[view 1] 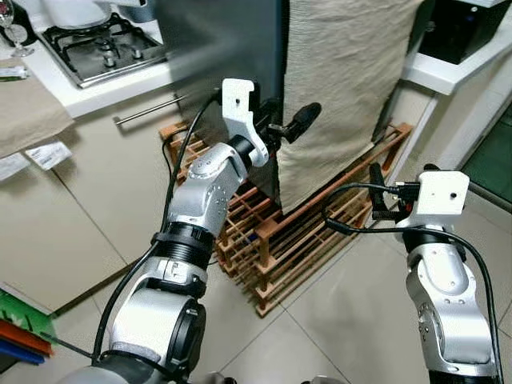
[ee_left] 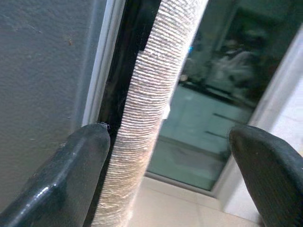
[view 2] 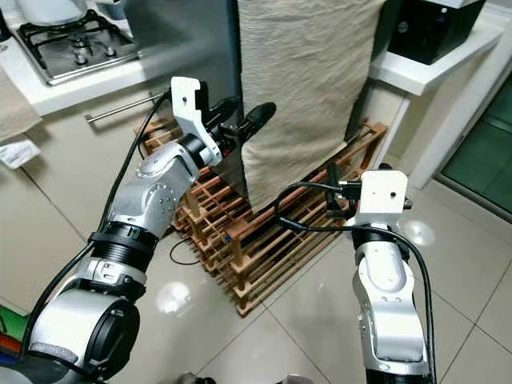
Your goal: Restocking fridge
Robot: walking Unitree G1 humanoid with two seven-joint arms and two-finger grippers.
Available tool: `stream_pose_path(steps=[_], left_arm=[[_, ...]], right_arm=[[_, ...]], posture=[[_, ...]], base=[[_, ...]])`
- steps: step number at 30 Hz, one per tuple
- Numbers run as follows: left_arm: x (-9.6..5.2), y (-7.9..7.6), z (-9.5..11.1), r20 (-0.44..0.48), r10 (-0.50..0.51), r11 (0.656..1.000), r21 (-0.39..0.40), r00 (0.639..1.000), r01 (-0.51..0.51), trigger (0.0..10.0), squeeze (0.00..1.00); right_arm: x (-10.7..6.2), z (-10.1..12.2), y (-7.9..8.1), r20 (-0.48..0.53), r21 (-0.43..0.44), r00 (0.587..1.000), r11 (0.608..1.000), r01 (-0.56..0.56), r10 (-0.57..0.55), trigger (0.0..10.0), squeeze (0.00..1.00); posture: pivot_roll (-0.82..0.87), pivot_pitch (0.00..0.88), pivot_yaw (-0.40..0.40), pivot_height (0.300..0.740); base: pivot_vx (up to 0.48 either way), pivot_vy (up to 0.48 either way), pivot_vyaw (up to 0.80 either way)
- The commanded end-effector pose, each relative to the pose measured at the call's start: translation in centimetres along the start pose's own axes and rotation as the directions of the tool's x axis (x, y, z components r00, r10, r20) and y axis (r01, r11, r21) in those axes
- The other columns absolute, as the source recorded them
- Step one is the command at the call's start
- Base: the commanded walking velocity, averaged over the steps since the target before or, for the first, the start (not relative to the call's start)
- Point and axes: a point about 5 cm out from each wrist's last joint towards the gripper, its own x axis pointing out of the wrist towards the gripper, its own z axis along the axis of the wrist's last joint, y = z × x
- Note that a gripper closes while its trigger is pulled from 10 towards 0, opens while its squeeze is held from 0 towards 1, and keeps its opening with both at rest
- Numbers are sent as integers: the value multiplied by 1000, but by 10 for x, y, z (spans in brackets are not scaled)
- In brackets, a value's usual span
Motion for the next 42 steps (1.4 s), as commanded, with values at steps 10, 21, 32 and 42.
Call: stream_pose_path(steps=[10, 21, 32, 42], left_arm=[[6, -24, 1, 4, -144, 989, 22, 990, 144, 10000, 0], [-8, -9, 8, 32, -46, 998, 40, 998, 45, 10000, 0], [-27, 7, 7, 67, 101, 991, 82, 993, -107, 10000, 0], [-15, -3, 4, 57, 65, 994, 81, 996, -69, 10000, 0]], right_arm=[[-3, 0, -2, -9, 0, 1000, 1000, 8, -8, 10000, 541], [-4, -1, -2, -9, 0, 1000, 1000, 13, -13, 10000, 541], [-1, -4, 0, -19, -4, 1000, 1000, -1, 1, 10000, 545], [0, -4, 0, -14, -6, 1000, 1000, -6, 6, 10000, 545]], posture=[[-237, 64, 69, 740], [-236, 61, 73, 740], [-215, 53, 58, 740], [-224, 43, 60, 740]], base=[[0, 0, 0], [0, 0, 0], [0, 0, 0], [0, 0, 0]])
